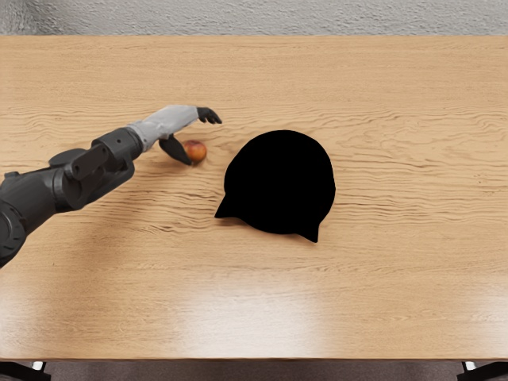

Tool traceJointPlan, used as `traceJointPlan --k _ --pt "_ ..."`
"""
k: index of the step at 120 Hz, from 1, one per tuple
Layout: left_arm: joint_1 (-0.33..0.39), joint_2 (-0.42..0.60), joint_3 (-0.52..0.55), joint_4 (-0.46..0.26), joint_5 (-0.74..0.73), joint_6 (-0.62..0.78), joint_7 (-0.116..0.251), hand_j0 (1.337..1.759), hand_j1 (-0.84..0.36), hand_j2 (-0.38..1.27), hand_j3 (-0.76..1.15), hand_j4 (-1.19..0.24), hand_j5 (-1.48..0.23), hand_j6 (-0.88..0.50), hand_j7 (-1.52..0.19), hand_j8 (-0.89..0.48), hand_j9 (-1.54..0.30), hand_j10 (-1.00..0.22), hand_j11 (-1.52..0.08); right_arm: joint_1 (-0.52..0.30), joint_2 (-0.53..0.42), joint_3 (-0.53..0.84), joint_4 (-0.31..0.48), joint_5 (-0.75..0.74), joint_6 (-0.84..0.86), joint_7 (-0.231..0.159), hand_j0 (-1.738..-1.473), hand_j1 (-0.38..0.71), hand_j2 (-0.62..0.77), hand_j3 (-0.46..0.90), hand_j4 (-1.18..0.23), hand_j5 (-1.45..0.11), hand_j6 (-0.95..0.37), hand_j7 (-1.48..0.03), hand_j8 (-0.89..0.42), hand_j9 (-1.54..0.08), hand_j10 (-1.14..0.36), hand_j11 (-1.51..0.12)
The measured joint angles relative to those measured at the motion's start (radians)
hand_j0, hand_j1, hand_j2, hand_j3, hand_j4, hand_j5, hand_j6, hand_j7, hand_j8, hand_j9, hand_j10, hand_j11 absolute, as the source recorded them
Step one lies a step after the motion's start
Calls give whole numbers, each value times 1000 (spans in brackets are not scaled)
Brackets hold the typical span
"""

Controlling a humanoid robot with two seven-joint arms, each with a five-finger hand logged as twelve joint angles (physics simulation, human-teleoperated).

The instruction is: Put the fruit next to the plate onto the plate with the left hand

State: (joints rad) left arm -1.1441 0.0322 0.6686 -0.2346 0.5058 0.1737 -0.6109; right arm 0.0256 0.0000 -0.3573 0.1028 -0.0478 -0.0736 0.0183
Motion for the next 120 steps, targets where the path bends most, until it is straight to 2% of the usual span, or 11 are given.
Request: traceJointPlan --k 96,120 --pt "1 -9 46 10 30 -9 0 1658 -262 164 0 -528 -690 -529 -690 -528 -690 -527 -690 3 0 0 0 0 0 2 -1658 -349 0 0 0 0 0 0 0 0 0 0" --pt "1 -12 60 10 31 -8 0 1657 -279 224 0 -572 -719 -573 -718 -530 -735 -562 -734 4 0 0 0 0 0 2 -1658 -349 0 0 0 0 0 0 0 0 0 0"
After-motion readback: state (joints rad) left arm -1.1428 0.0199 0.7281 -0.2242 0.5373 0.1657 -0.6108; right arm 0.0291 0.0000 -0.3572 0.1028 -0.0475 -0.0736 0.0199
